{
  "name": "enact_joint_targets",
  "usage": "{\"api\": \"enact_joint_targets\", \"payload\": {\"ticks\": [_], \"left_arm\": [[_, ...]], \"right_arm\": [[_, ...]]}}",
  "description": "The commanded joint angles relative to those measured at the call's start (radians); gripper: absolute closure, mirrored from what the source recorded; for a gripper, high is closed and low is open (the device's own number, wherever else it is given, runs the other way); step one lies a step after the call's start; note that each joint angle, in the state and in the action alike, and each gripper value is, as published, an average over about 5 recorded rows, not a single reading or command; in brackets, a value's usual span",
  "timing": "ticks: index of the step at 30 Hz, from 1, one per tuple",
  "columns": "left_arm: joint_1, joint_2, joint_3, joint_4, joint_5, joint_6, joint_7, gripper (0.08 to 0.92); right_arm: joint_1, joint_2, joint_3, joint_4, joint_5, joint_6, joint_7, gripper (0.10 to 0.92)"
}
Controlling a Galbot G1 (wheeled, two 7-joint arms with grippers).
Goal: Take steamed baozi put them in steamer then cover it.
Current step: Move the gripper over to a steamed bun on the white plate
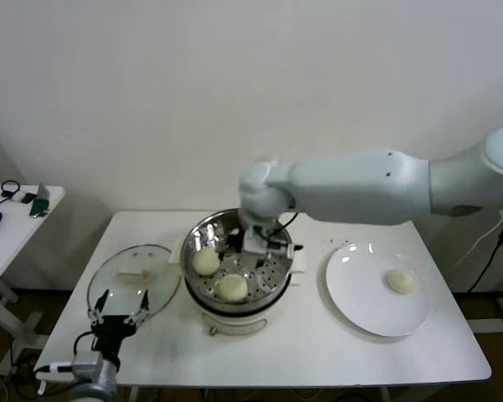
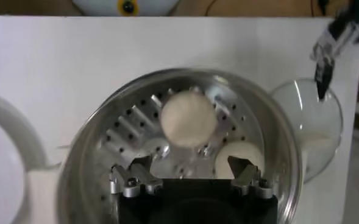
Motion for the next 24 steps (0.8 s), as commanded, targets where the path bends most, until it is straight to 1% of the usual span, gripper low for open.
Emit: {"api": "enact_joint_targets", "payload": {"ticks": [1, 3, 5, 10, 14, 24], "left_arm": [[-0.016, 0.001, 0.011, 0.006, 0.002, 0.006, 0.002, 0.177], [-0.023, 0.001, 0.015, 0.012, 0.003, 0.005, 0.002, 0.177], [-0.029, 0.001, 0.020, 0.019, 0.003, 0.005, 0.003, 0.177], [-0.040, -0.001, 0.028, 0.032, 0.005, 0.005, 0.003, 0.177], [-0.041, -0.002, 0.027, 0.037, 0.006, 0.006, 0.004, 0.177], [-0.038, -0.002, 0.022, 0.058, 0.006, 0.003, 0.001, 0.177]], "right_arm": [[0.253, -0.269, -0.184, -0.131, 0.544, -0.232, -0.151, 0.203], [0.287, -0.340, -0.242, -0.120, 0.603, -0.328, -0.149, 0.203], [0.300, -0.405, -0.290, -0.107, 0.595, -0.365, -0.147, 0.203], [0.220, -0.541, -0.326, -0.115, 0.416, -0.378, -0.129, 0.203], [0.092, -0.603, -0.279, -0.140, 0.330, -0.389, -0.108, 0.203], [-0.217, -0.675, -0.048, -0.189, 0.105, -0.403, -0.056, 0.203]]}}
